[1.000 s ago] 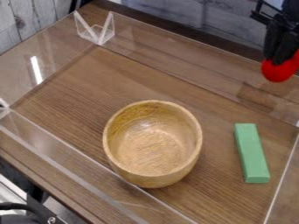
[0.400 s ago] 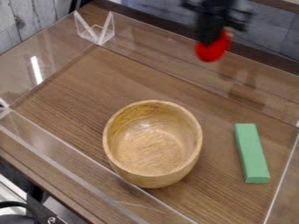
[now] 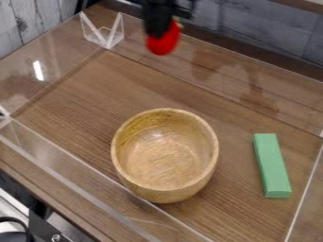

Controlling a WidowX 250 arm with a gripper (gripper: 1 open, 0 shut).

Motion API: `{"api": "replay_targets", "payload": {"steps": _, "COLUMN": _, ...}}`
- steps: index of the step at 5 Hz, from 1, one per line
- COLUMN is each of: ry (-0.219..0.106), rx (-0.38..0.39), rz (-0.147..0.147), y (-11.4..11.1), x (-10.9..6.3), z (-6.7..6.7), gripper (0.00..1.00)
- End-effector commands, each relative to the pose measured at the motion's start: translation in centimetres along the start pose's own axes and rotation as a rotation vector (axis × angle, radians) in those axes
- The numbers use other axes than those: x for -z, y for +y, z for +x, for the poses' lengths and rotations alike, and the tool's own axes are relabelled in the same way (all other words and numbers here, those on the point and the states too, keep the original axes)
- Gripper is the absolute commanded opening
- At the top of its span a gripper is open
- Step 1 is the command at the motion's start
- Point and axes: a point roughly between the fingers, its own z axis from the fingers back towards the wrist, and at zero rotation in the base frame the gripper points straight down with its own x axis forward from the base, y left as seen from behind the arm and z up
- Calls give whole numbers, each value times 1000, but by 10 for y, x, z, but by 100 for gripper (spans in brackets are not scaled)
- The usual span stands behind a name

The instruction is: Move the red fruit to the left

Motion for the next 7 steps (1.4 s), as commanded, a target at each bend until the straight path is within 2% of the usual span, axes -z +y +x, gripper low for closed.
{"api": "replay_targets", "payload": {"steps": 1, "ry": -59, "rx": -37, "rz": 22, "y": 27, "x": -18, "z": -7, "gripper": 0}}
{"api": "replay_targets", "payload": {"steps": 3, "ry": -47, "rx": 9, "rz": 34, "y": 92, "x": 1, "z": -19, "gripper": 0}}
{"api": "replay_targets", "payload": {"steps": 4, "ry": -35, "rx": -13, "rz": 38, "y": 113, "x": 17, "z": -21, "gripper": 0}}
{"api": "replay_targets", "payload": {"steps": 5, "ry": -26, "rx": -19, "rz": 35, "y": 122, "x": 33, "z": -21, "gripper": 0}}
{"api": "replay_targets", "payload": {"steps": 7, "ry": -12, "rx": -1, "rz": 11, "y": 122, "x": 42, "z": -22, "gripper": 0}}
